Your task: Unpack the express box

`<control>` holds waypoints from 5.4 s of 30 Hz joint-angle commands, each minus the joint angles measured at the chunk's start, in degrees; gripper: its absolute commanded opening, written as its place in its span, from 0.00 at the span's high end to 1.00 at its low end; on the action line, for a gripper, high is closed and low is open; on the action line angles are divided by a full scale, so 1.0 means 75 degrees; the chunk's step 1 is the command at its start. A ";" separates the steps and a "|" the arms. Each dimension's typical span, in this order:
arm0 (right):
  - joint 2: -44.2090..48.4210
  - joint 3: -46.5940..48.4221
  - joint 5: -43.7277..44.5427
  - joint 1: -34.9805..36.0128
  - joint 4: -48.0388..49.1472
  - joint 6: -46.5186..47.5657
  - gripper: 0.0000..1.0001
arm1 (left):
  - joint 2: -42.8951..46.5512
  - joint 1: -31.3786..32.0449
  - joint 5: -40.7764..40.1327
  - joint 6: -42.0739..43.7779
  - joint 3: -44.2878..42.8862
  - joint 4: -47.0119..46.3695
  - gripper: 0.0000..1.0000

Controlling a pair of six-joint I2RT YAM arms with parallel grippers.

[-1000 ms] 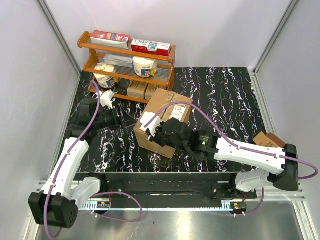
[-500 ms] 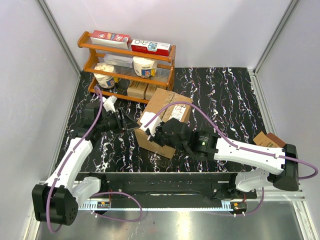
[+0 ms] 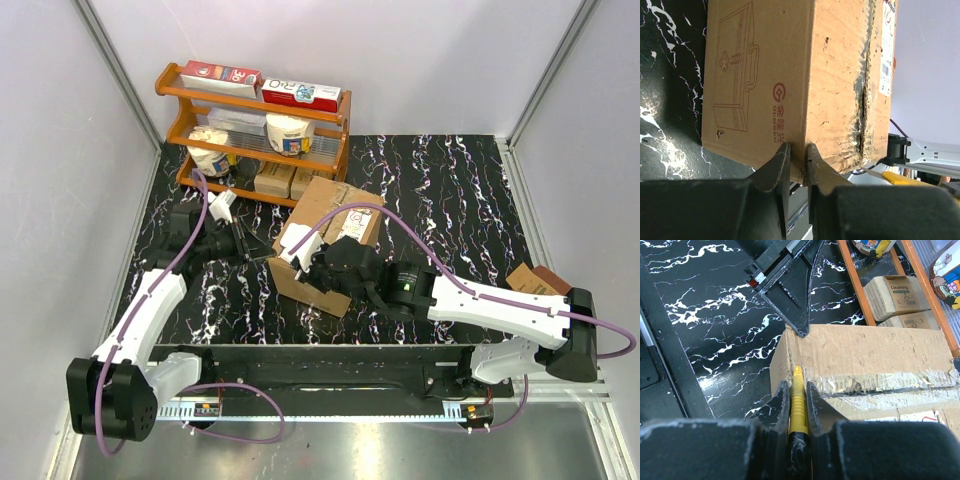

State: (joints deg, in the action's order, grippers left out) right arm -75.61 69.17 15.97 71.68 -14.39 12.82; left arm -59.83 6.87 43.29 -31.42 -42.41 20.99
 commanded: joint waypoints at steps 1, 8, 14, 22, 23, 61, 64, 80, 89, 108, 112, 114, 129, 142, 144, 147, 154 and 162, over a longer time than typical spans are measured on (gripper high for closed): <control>0.0062 0.0059 0.0192 0.0017 0.0267 0.0119 1.00 | -0.0249 0.0021 -0.0228 0.0568 -0.0063 0.0634 0.90; -0.0113 0.0047 0.0109 0.0017 0.0290 0.0248 1.00 | -0.0342 0.0021 -0.0287 0.0685 -0.0239 0.0775 1.00; -0.0184 -0.0058 0.0098 0.0017 0.0360 0.0271 1.00 | -0.0342 0.0021 -0.0287 0.0662 -0.0333 0.0775 1.00; -0.0032 -0.0280 -0.0043 0.0017 0.0045 -0.0033 1.00 | -0.0331 0.0021 -0.0311 0.0592 -0.0380 0.0763 1.00; -0.0008 -0.0292 -0.0043 0.0017 -0.0084 -0.0080 1.00 | -0.0319 0.0021 -0.0334 0.0580 -0.0380 0.0775 1.00; 0.1633 0.0022 0.0380 0.0005 -0.2663 -0.0877 1.00 | -0.0284 0.0021 -0.0721 0.0392 -0.0521 0.0775 1.00; 0.1539 0.0316 0.0134 0.0017 -0.2324 -0.0831 1.00 | -0.0284 0.0021 -0.0627 0.0416 -0.0556 0.0775 1.00; -0.0113 0.0317 -0.0265 0.0029 0.0337 -0.0081 1.00 | -0.0319 0.0021 -0.0311 0.0556 -0.0591 0.0775 1.00; -0.0090 -0.0011 -0.0031 0.0017 0.0454 0.0072 1.00 | -0.0237 0.0021 -0.0334 0.0568 -0.0544 0.0763 1.00; 0.0941 -0.0773 0.0168 0.0017 -0.1303 -0.0303 1.00 | -0.0190 0.0021 -0.0674 0.0615 -0.0544 0.0775 1.00; 0.1046 -0.0761 0.0203 0.0017 -0.1584 -0.0361 1.00 | -0.0214 0.0021 -0.0674 0.0638 -0.0591 0.0775 1.00; 0.1152 -0.0715 0.0203 0.0029 -0.1678 -0.0396 1.00 | -0.0225 0.0021 -0.0639 0.0638 -0.0614 0.0775 1.00; 0.1656 0.0292 0.0191 0.0017 -0.2816 -0.0455 1.00 | -0.0308 0.0021 -0.0358 0.0627 -0.1036 0.0775 1.00; 0.1236 0.0481 0.2009 -0.1820 -0.0275 -0.0642 1.00 | 0.0512 0.0021 -0.0509 0.0580 -0.1950 0.0833 0.11; 0.0978 0.0551 0.1985 -0.2336 -0.0156 -0.0877 1.00 | 0.0711 0.0021 -0.1000 0.0603 -0.1950 0.1089 0.11; 0.0415 0.0749 0.1751 -0.3309 -0.0004 -0.1204 1.00 | 0.0934 0.0021 -0.2170 0.0534 -0.1811 0.1674 0.30; -0.1060 0.1523 0.0522 -0.4810 -0.0190 -0.1662 1.00 | 0.2036 0.0033 -0.3301 0.0334 -0.0498 0.1899 0.76; -0.1660 0.1793 -0.1153 -0.5444 -0.0692 -0.1826 1.00 | 0.1884 0.0687 -0.1799 -0.0392 0.0744 0.1198 0.87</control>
State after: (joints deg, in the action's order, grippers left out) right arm -87.29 78.96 15.55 31.40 -18.17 0.58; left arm -45.98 8.95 26.11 -31.35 -39.46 33.89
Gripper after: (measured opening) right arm 0.167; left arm 0.138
